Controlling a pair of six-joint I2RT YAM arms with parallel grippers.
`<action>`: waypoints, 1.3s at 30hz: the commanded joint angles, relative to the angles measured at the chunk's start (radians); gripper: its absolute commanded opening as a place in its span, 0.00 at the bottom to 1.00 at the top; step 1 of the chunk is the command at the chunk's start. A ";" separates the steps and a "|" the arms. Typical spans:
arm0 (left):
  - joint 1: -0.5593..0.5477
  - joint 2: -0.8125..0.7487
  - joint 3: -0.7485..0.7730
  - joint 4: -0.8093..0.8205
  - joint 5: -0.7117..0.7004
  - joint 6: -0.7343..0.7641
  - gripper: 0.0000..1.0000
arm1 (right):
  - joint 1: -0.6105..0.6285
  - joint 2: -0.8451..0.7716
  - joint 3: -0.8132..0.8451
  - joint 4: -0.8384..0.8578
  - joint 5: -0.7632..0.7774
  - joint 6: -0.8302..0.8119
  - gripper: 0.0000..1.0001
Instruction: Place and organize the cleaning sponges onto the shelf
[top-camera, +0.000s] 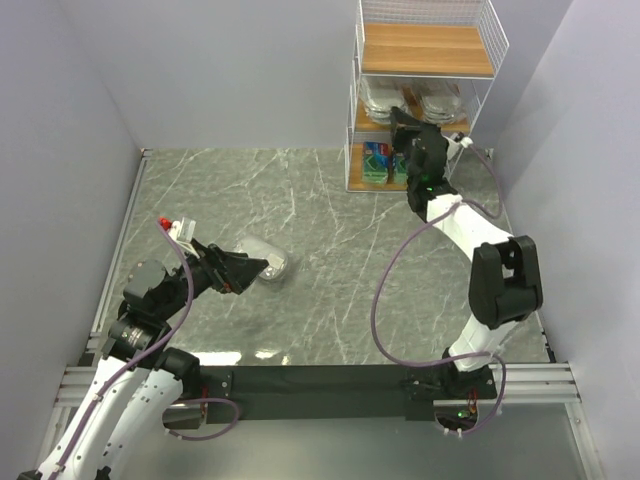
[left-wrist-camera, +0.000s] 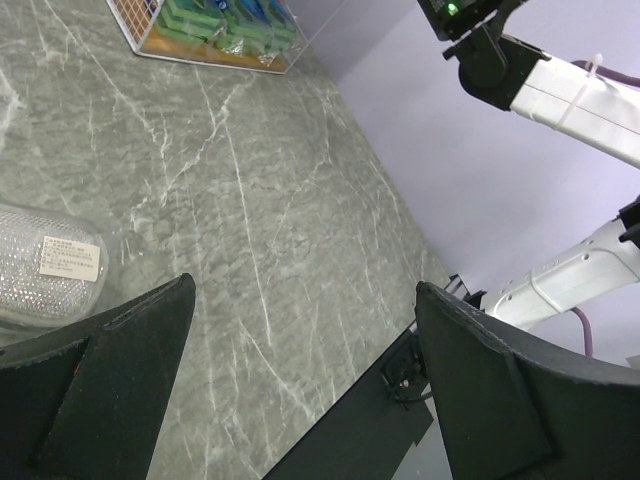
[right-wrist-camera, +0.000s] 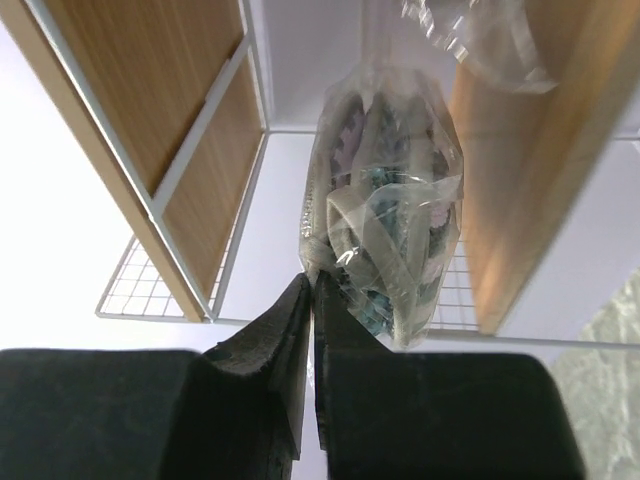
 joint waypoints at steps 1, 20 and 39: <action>-0.004 -0.009 -0.002 0.003 0.011 0.004 0.99 | 0.028 0.045 0.079 0.062 0.076 0.001 0.00; -0.004 -0.012 -0.005 -0.017 0.002 0.013 0.99 | 0.066 0.174 0.208 -0.036 0.274 -0.072 0.00; -0.004 -0.012 -0.007 -0.009 -0.002 0.006 0.99 | 0.046 0.101 0.173 0.076 0.156 -0.174 0.93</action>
